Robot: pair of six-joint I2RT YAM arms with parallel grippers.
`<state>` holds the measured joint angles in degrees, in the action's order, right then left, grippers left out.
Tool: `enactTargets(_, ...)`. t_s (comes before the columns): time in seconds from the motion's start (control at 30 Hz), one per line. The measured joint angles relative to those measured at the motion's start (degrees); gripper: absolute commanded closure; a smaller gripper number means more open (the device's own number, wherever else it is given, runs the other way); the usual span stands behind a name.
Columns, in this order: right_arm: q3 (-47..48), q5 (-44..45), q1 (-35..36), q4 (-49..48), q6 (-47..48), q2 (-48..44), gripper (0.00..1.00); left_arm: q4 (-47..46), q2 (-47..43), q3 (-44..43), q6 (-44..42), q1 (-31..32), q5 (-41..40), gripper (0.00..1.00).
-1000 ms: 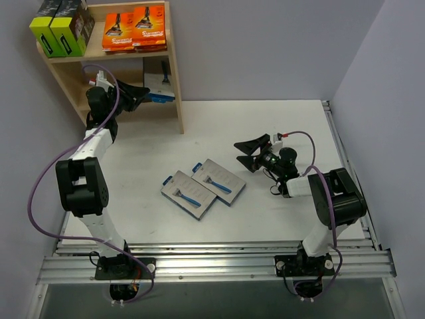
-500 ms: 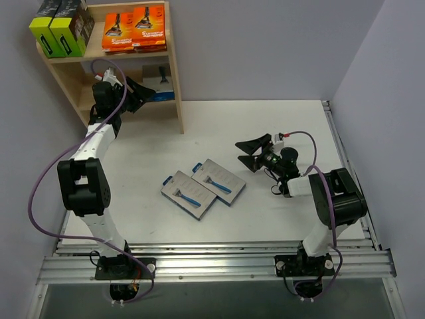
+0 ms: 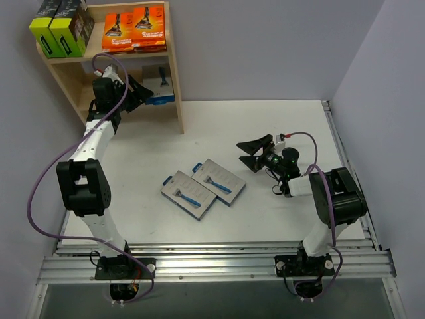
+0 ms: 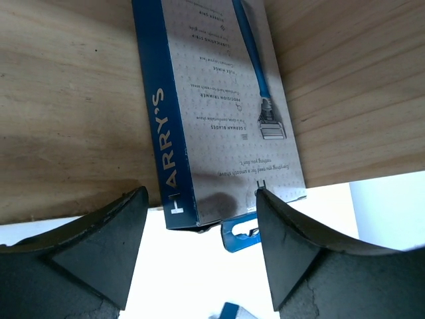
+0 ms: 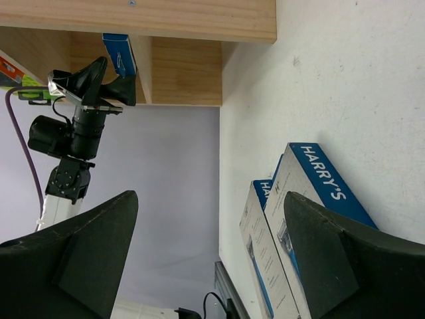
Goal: Place and organize the shaving razors onto the shelf
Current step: Place the shaving razor onto shelf
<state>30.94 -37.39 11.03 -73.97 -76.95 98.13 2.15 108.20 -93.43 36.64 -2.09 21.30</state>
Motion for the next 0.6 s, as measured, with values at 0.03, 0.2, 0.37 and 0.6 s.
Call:
enactTargets(0.03, 0.0, -0.1, 0.0, 0.0, 0.0, 0.0, 0.13, 0.3, 0.0, -0.2, -0.5, 0.1, -0.3, 0.24)
enactTargets(0.2, -0.4, -0.3, -0.3, 0.0, 0.0, 0.0, 0.13, 1.9, -0.7, -0.3, -3.1, 0.7, -2.5, 0.22)
enactTargets(0.37, -0.5, -0.5, -0.6, 0.0, 0.0, 0.0, 0.13, 3.6, -1.6, -0.3, -5.3, 1.3, -5.1, 0.21)
enactTargets(0.6, -0.6, -0.7, -1.4, 0.0, -0.4, 0.0, 0.13, 1.1, -1.9, 1.2, -6.0, 1.5, -6.4, 0.35)
